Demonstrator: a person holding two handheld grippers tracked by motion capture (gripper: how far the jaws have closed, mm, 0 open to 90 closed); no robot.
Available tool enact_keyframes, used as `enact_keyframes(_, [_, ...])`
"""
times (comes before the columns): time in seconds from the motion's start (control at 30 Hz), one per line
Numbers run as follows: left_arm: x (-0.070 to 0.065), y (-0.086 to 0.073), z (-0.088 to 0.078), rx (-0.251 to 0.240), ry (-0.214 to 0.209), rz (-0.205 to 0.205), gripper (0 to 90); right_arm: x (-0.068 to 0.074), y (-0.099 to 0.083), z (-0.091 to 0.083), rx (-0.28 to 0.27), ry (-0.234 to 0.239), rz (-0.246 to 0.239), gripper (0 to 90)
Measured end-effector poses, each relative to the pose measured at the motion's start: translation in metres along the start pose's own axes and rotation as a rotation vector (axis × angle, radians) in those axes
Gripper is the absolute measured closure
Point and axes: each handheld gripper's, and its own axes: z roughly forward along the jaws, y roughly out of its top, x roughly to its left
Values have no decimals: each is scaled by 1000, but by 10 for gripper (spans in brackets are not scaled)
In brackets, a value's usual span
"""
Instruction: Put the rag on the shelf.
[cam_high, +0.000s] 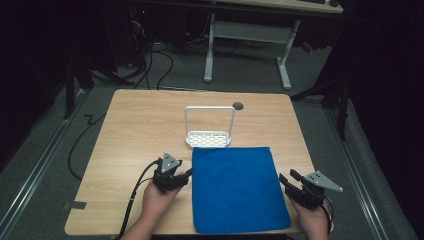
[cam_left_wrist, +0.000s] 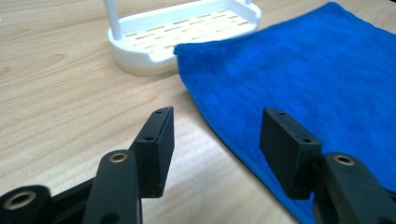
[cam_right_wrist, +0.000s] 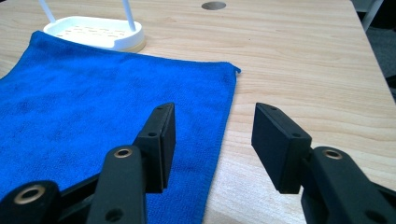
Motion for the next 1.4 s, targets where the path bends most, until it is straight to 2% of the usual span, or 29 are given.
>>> enact_keyframes(0.07, [0,3,4,5,12,9,455,-1,1,-2,-6,-2,-11,502])
enact_keyframes(0.17, [0,5,11,-6,8,2,456,-2,1,-3,-7,-3,-8,501])
enact_keyframes(0.23, [-1,9,19,11,15,7,455,-2,2,-3,-9,-2,-7,498])
enact_keyframes(0.43, [-1,18,39,5,26,22,461,0,1,0,-1,3,-11,494])
enact_keyframes(0.53, [5,26,50,5,24,0,472,1,1,1,5,4,-17,493])
enact_keyframes(0.9, [9,33,63,-14,24,-42,544,7,2,5,30,21,-33,474])
enact_keyframes(1.07, [9,31,61,-51,31,-39,592,10,8,15,47,30,-40,450])
enact_keyframes(1.1, [10,30,60,-53,27,-49,605,10,16,21,49,38,-40,443])
enact_keyframes(1.13, [10,30,60,-52,27,-54,605,10,16,21,49,38,-40,443])
enact_keyframes(1.27, [9,30,61,-47,29,-52,603,10,32,36,59,30,-74,444])
enact_keyframes(1.4, [14,30,61,-33,15,-106,587,9,45,54,104,16,-83,445])
